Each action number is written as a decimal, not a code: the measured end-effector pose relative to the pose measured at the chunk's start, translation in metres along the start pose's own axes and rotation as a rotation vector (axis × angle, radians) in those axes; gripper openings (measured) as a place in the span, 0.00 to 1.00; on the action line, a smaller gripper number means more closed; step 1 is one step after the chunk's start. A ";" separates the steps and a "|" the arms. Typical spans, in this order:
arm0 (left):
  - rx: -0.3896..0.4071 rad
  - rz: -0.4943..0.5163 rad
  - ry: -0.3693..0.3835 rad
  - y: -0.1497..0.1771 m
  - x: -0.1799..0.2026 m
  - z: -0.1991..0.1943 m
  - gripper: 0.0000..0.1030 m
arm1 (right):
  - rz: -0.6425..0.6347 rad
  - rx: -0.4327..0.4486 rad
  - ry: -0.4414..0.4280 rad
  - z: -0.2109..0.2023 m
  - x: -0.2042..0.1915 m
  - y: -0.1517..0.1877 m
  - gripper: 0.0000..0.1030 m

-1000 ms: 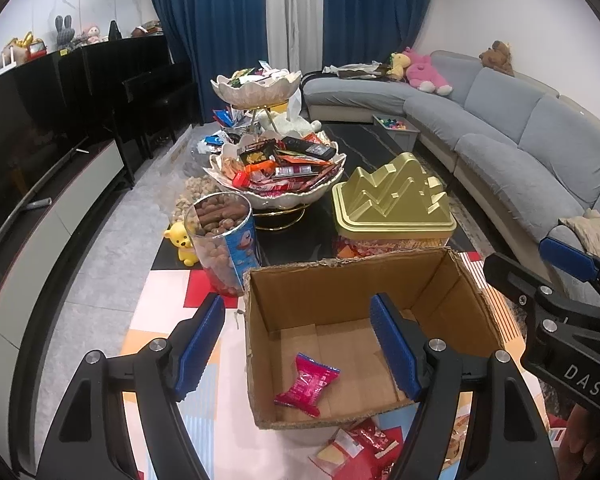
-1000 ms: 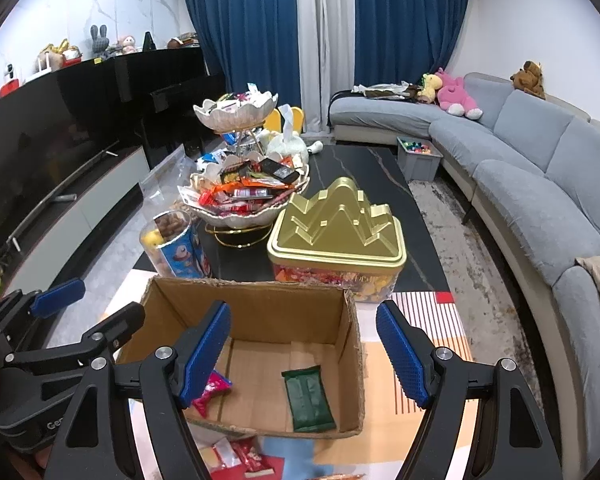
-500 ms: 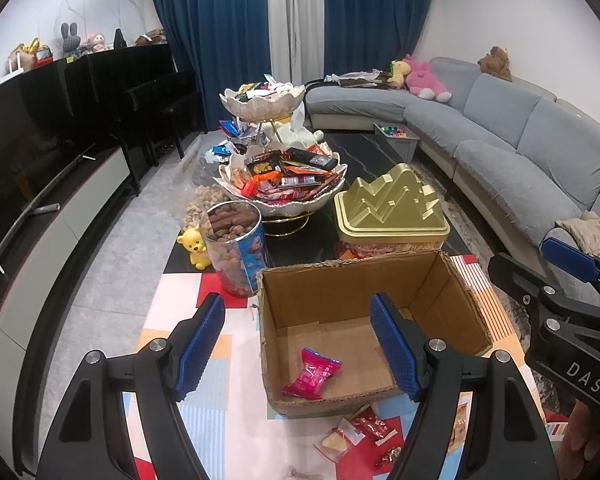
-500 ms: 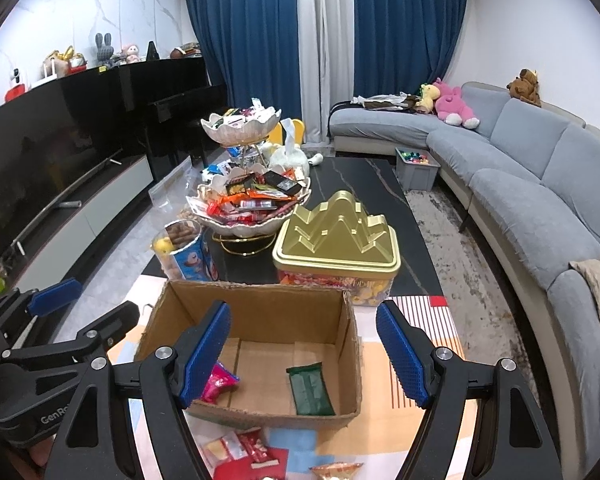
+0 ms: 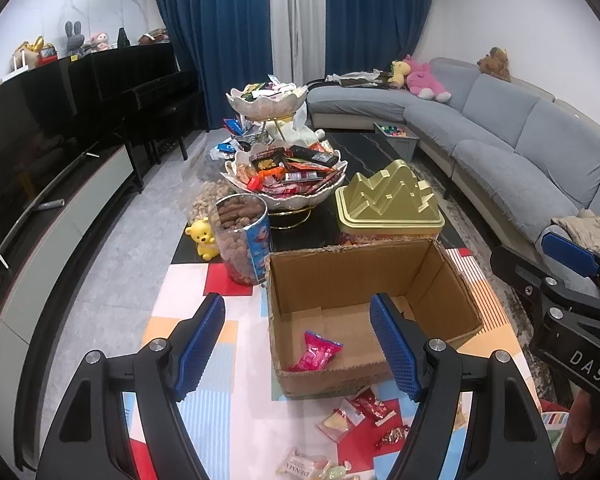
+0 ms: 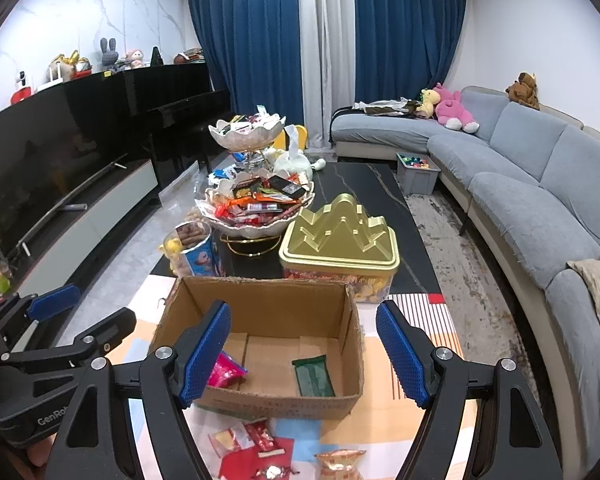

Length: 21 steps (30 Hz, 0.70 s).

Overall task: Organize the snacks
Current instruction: 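Withdraw both tools from the box back toward the scattered snacks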

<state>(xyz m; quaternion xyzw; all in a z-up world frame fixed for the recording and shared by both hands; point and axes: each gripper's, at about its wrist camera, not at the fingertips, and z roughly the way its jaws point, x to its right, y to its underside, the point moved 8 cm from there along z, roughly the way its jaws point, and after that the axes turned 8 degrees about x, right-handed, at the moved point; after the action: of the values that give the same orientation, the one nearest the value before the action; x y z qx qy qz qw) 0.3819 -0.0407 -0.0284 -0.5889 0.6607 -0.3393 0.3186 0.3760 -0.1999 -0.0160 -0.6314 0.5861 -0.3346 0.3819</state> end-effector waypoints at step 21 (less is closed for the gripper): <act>-0.064 -0.019 -0.012 0.053 -0.002 -0.027 0.72 | -0.022 -0.031 -0.028 -0.028 -0.009 0.043 0.74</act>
<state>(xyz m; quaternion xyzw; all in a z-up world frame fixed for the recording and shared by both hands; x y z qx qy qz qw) 0.3298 -0.0327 -0.0568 -0.6070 0.6637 -0.3173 0.3005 0.3301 -0.1946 -0.0399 -0.6484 0.5786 -0.3209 0.3766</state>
